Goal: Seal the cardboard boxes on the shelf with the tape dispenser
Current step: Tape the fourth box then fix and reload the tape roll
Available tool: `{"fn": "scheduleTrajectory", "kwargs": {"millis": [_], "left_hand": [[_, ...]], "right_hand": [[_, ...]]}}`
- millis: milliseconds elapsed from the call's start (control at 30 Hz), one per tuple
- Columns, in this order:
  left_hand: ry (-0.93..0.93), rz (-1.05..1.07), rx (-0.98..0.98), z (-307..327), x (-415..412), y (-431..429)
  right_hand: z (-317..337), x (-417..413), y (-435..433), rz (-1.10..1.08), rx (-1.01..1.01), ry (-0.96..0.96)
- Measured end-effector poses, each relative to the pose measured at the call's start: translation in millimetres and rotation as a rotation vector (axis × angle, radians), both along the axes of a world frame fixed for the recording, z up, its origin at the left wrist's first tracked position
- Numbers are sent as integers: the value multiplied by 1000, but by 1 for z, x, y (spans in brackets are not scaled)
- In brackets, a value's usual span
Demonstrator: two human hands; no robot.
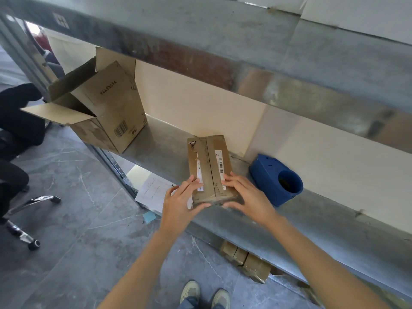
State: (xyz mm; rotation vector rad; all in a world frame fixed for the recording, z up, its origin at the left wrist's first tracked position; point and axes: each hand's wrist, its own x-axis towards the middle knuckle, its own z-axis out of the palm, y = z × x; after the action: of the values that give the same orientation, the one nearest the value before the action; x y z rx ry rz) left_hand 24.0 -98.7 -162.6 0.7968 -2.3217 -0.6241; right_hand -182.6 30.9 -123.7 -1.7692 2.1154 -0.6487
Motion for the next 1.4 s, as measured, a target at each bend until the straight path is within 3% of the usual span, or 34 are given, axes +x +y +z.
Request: {"fn": "scheduleTrajectory", "kwargs": {"millis": [467,633,733,933,1033,1133,1233,1400], "left_hand": [[-115,-117,50,11,8,-12],[-139,-155,27,21,24,-25],[-157,-43,26,26,33,-36],[6,183,146,32,24,-17],[17,170,276,35,15,0],[-22,143,247,32,15,0],[-50,116,235,33,17,-12],[-188,59,200,42,19,-52]], "right_hand": [[9,0,-2,10,-24,75],[6,6,9,164,20,172],[0,10,5,217,-50,257],[0,50,-25,122,-186,105],[4,55,-36,124,-145,-21],[12,40,-38,29,-136,-94],[21,13,-30,-71,-10,37],[23,-4,-7,-53,197,146]]}}
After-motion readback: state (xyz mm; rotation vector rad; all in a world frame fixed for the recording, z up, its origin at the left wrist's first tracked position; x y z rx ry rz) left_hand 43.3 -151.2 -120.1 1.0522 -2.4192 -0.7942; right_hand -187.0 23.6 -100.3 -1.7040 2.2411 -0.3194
